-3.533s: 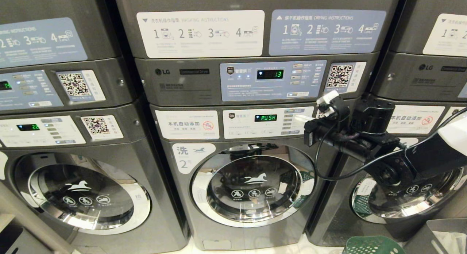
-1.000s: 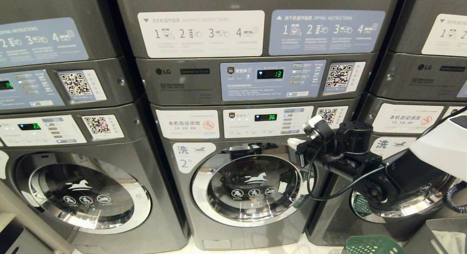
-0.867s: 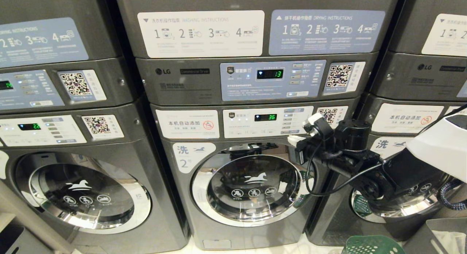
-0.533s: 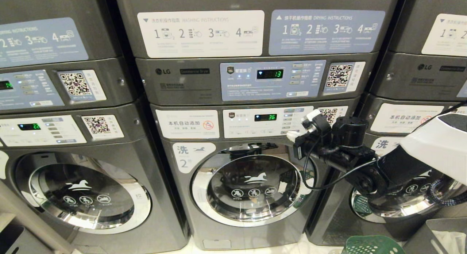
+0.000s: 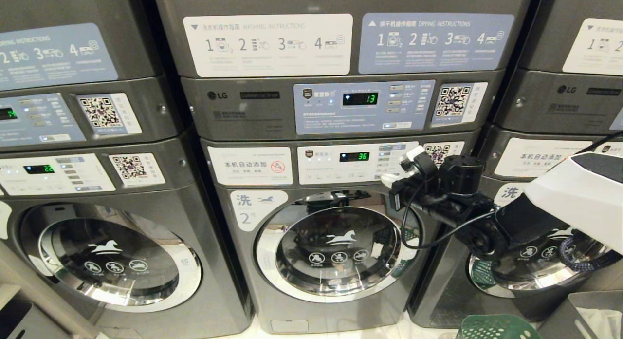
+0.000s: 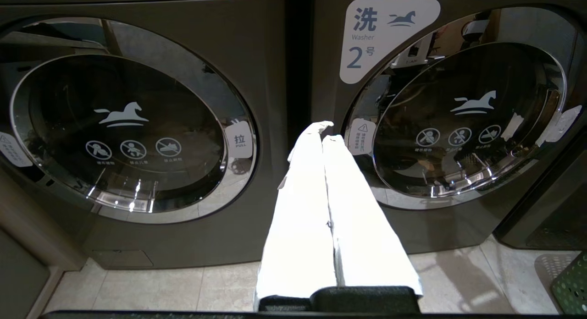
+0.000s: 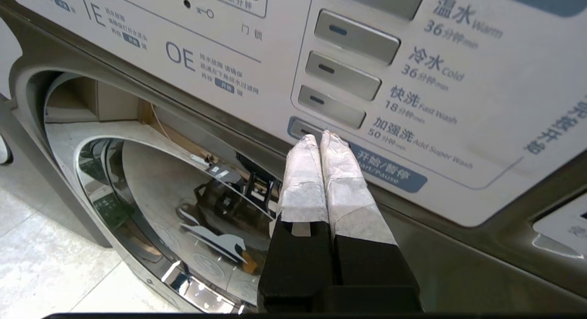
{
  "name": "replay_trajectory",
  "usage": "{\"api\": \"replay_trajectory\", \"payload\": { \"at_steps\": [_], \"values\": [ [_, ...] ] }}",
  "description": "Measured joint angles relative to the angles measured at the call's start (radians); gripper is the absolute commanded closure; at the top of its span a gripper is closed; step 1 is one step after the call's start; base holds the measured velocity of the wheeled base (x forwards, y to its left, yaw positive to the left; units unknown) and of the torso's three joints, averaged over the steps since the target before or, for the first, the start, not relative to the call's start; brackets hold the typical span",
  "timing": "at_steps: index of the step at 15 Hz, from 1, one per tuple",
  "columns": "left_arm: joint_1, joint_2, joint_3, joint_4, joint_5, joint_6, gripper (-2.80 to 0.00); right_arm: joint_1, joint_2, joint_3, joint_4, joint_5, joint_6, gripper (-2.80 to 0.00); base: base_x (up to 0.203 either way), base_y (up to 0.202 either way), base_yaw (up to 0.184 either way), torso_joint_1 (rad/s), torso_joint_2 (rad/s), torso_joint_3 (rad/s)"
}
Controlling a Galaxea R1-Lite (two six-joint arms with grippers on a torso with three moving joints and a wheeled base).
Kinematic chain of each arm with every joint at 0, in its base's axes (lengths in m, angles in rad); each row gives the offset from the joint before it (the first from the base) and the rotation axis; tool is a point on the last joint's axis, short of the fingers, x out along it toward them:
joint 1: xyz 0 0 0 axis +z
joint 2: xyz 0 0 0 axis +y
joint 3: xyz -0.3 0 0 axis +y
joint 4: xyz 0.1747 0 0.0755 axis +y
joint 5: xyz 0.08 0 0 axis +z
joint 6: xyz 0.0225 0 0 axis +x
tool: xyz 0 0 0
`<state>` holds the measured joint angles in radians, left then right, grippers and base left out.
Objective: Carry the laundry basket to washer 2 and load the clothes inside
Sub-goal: Press the washing machine switch
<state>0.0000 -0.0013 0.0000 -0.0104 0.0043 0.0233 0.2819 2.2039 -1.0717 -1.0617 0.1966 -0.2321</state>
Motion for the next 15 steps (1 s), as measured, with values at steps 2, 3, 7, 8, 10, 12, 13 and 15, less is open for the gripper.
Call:
{"api": "replay_trajectory", "payload": {
  "at_steps": [2, 3, 7, 8, 10, 12, 13, 15],
  "values": [
    [0.0, 0.0, 0.0, 0.0, 0.0, 0.0, 0.0, -0.001, 0.009, -0.016, 0.001, 0.0, -0.001, 0.0, 0.0, 0.0, 0.0, 0.0, 0.0, 0.0],
    [0.0, 0.0, 0.0, 0.0, 0.0, 0.0, 0.0, -0.001, 0.013, -0.021, 0.002, 0.0, -0.002, 0.0, 0.0, 0.0, 0.0, 0.0, 0.0, 0.0],
    [0.0, 0.0, 0.0, 0.0, 0.0, 0.0, 0.0, 0.0, 0.032, -0.032, 0.002, 0.0, -0.002, 0.0, 0.0, 0.0, 0.0, 0.0, 0.0, 0.0],
    [0.0, 0.0, 0.0, 0.0, 0.0, 0.0, 0.0, 0.001, 0.038, -0.039, 0.003, 0.0, -0.002, 0.0, 0.0, 0.0, 0.0, 0.0, 0.0, 0.0],
    [0.0, 0.0, 0.0, 0.0, 0.0, 0.0, 0.0, 0.0, 0.048, -0.052, 0.005, 0.001, -0.002, 0.0, 0.0, 0.0, 0.0, 0.0, 0.0, 0.0],
    [0.0, 0.0, 0.0, 0.0, 0.0, 0.0, 0.0, 0.0, 0.055, -0.067, 0.008, 0.0, -0.002, 0.0, 0.0, 0.0, 0.0, 0.0, 0.0, 0.0],
    [0.0, 0.0, 0.0, 0.0, 0.0, 0.0, 0.0, 0.0, 0.056, -0.071, 0.008, 0.0, -0.002, 0.0, 0.0, 0.0, 0.0, 0.0, 0.0, 0.0],
    [0.0, 0.0, 0.0, 0.0, 0.0, 0.0, 0.0, -0.001, 0.053, -0.07, 0.01, -0.002, -0.002, 0.0, 0.0, 0.0, 0.0, 0.0, 0.0, 0.0]
  ]
}}
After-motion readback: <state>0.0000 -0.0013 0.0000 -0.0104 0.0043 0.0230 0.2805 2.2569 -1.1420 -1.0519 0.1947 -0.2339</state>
